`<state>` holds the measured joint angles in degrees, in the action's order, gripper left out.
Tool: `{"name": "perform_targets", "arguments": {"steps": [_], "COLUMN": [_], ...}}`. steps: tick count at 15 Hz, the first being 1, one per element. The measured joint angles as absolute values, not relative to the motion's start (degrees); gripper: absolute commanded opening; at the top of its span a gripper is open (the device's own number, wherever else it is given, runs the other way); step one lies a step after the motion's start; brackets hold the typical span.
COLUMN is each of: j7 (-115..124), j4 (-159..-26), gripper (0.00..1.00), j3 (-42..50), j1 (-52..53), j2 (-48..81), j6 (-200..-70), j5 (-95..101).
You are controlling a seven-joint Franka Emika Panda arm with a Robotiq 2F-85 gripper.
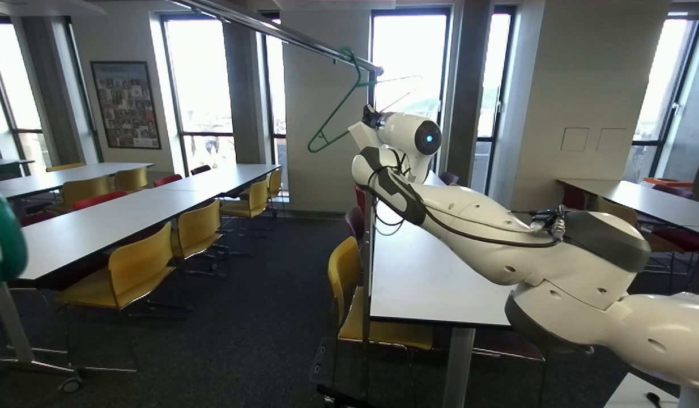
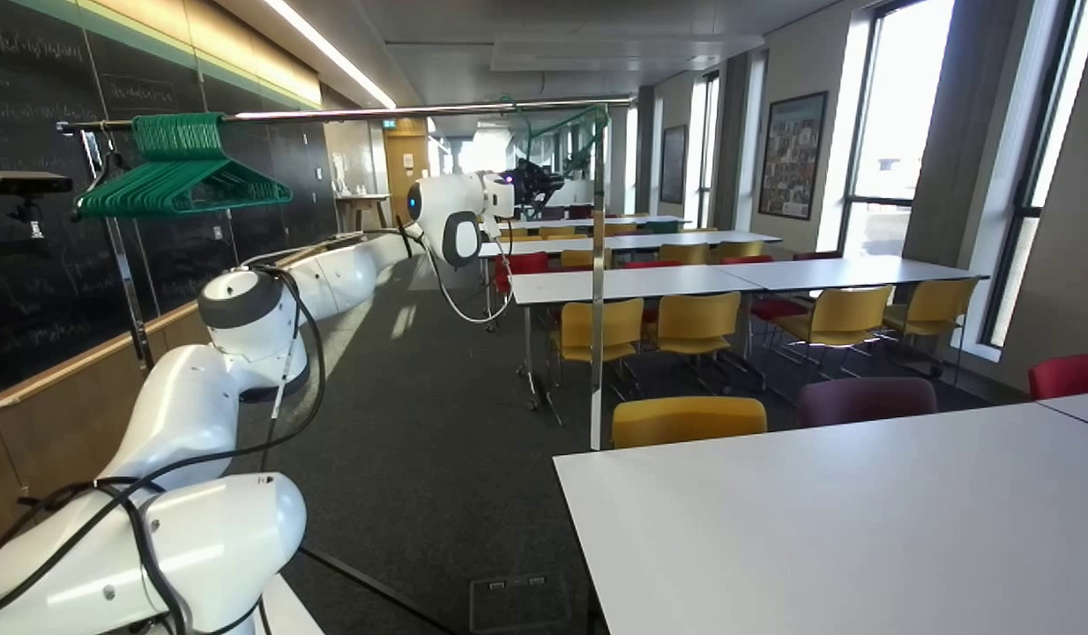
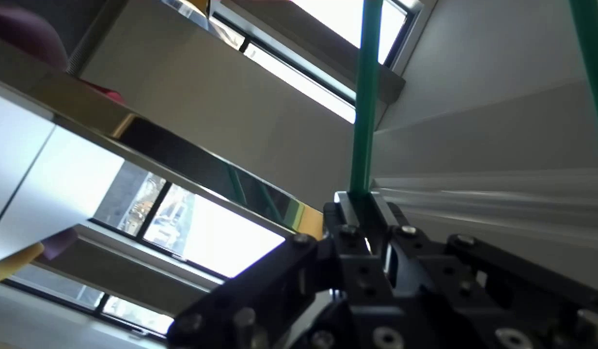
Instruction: Put the hanger from the table on the rail.
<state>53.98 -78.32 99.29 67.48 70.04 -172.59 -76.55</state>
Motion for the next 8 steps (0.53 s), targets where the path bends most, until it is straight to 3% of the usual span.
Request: {"name": "perform_targets", "arguments": {"steps": [6, 8], "j7": [71.0, 73.1], "j4": [-76.6, -75.9], "gripper": [0.89, 1.00], "j3": [99.8, 99.6], "j1": [68.9, 70.6], "j2": [71.7, 71.4], "j6": [-168.2, -168.2], "j5": [-77.1, -79.0]}}
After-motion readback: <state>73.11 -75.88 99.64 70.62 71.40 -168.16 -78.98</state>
